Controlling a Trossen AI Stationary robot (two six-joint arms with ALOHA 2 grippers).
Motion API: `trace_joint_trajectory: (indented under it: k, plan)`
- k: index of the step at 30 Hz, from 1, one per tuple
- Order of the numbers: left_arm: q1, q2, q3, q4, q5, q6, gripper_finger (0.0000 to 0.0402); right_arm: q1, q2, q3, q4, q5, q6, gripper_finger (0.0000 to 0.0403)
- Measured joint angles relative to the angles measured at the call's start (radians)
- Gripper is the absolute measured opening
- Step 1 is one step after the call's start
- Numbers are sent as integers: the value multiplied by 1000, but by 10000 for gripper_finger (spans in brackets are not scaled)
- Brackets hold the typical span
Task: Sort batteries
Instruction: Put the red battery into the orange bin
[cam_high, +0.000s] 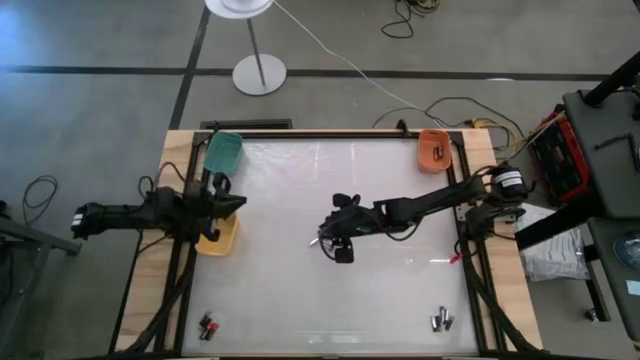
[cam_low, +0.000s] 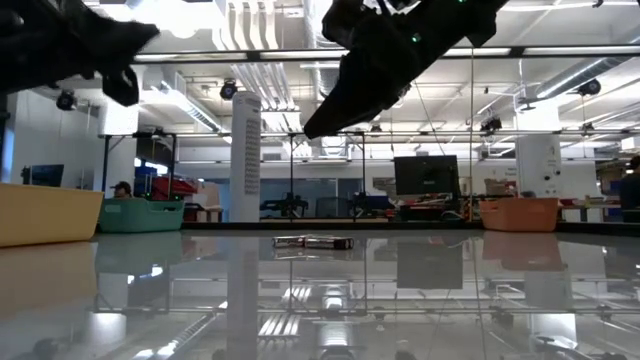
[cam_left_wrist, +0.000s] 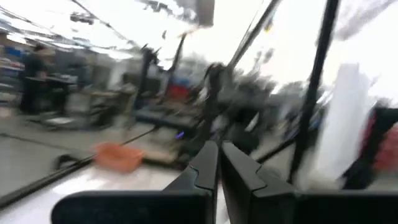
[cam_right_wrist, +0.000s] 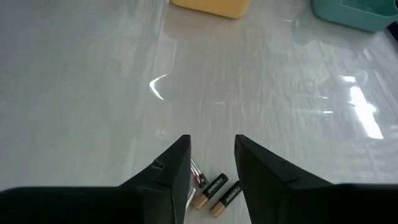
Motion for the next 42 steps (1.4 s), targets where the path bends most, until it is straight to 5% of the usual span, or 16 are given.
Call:
trace_joint_trajectory:
  k: [4,13,21,28,31,37,42]
  plan:
    - [-7,51,0,168,87,-102,0,0,-9,-9,-2,4,-20,107]
    - [-187,308,4,337,58,-282,0,-7,-9,-15,-1,55,-76,92]
    - [-510,644,208,-37,-273,-539,0,-48,-9,-18,-1,55,-137,93]
    - [-713,915,515,-467,-292,-856,0,-108,-9,-26,-1,55,-120,112]
    - [-767,1031,636,-625,-228,-1071,0,-123,-9,-35,0,54,-107,120]
    - [-827,1264,842,-922,88,-1482,0,-136,-9,-80,69,54,-91,135]
    - [-845,1423,944,-983,319,-1636,13,-136,-9,-85,78,53,-93,145]
